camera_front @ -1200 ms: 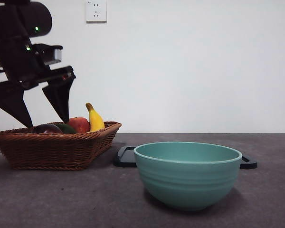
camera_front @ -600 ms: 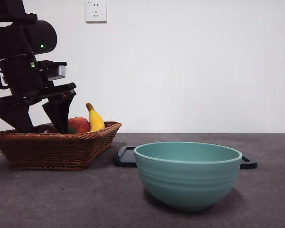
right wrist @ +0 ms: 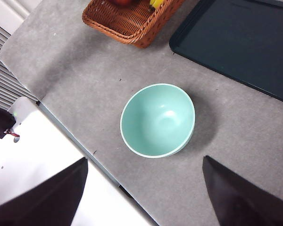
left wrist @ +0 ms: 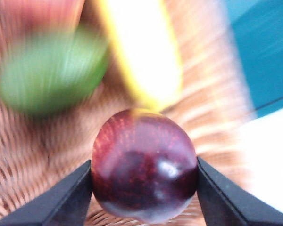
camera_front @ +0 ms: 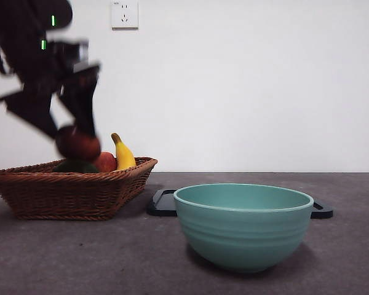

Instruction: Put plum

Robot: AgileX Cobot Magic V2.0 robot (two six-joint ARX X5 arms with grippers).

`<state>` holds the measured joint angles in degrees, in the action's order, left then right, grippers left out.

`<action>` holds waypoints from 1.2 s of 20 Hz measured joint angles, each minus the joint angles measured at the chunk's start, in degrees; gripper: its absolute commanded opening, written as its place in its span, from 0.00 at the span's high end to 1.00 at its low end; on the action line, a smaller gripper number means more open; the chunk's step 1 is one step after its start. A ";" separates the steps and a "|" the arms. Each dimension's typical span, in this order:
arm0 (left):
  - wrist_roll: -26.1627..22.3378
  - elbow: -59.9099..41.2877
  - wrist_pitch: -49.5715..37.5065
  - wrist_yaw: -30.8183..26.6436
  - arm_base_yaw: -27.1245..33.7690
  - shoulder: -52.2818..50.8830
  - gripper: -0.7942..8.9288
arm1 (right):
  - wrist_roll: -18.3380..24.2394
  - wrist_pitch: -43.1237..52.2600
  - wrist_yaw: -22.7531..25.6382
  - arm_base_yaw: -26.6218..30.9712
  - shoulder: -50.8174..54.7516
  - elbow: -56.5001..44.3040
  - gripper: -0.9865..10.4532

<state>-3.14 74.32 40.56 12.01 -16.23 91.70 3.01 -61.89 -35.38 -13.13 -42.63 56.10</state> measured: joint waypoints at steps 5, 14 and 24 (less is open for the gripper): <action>0.00 0.33 3.19 7.37 -9.07 -12.74 0.67 | 0.00 0.00 0.00 0.00 0.00 0.00 0.57; -1.14 0.35 4.42 7.61 -27.17 -7.13 0.67 | 0.00 0.87 0.00 0.00 0.00 0.00 0.57; -5.44 0.35 -1.49 -0.85 -35.69 7.08 0.67 | 0.00 0.87 0.00 0.00 0.00 0.00 0.57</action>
<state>-8.58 74.67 39.07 11.16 -51.92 98.78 3.01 -61.01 -35.38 -13.13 -42.63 56.10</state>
